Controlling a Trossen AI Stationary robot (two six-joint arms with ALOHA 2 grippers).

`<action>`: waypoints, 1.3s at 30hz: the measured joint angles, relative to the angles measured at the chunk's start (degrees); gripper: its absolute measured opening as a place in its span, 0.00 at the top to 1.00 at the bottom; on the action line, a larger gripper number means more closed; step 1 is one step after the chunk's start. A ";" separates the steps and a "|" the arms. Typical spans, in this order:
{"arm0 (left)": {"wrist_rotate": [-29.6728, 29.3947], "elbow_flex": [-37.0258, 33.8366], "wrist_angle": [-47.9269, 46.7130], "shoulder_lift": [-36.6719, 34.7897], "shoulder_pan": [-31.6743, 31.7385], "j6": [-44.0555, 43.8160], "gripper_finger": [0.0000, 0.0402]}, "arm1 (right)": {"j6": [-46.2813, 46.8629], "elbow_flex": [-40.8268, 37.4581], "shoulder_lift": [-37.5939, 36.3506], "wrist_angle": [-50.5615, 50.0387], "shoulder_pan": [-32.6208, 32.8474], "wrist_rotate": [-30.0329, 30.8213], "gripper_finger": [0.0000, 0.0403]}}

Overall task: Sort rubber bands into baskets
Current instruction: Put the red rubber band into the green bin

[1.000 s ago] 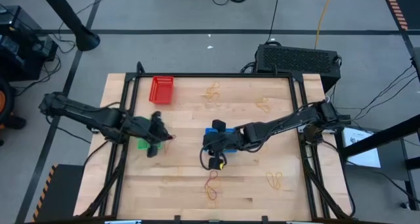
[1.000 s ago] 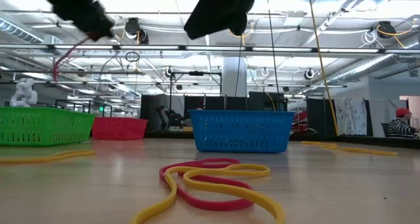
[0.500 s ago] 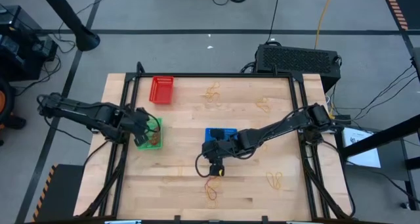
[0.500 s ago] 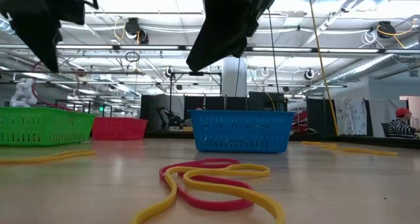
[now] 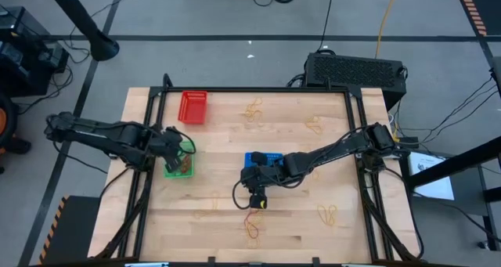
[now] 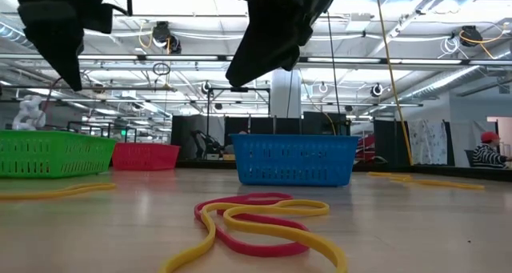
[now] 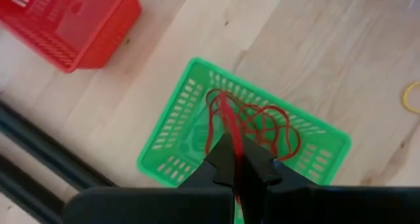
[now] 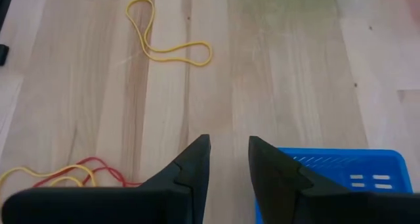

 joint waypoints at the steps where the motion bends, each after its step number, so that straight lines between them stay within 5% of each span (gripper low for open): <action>1: 0.05 0.00 0.53 0.38 -0.01 0.70 0.99 | 0.00 0.00 0.00 -0.02 0.00 0.02 0.76; 19: 0.70 -0.07 -0.35 10.36 -0.07 2.55 0.83 | 0.00 0.00 -0.04 -0.35 0.07 0.02 0.76; 27: 7.56 -0.09 1.25 10.77 -0.07 3.85 0.83 | 0.00 0.07 -0.04 -0.35 0.07 0.02 0.76; 33: 13.42 -0.09 10.85 10.77 -1.36 6.66 0.83 | 1.40 0.07 -0.07 -0.35 0.07 -0.31 0.76; 39: 13.63 -0.09 29.20 10.99 -5.34 12.84 0.83 | 4.82 0.07 -0.07 -0.37 0.07 -7.27 0.76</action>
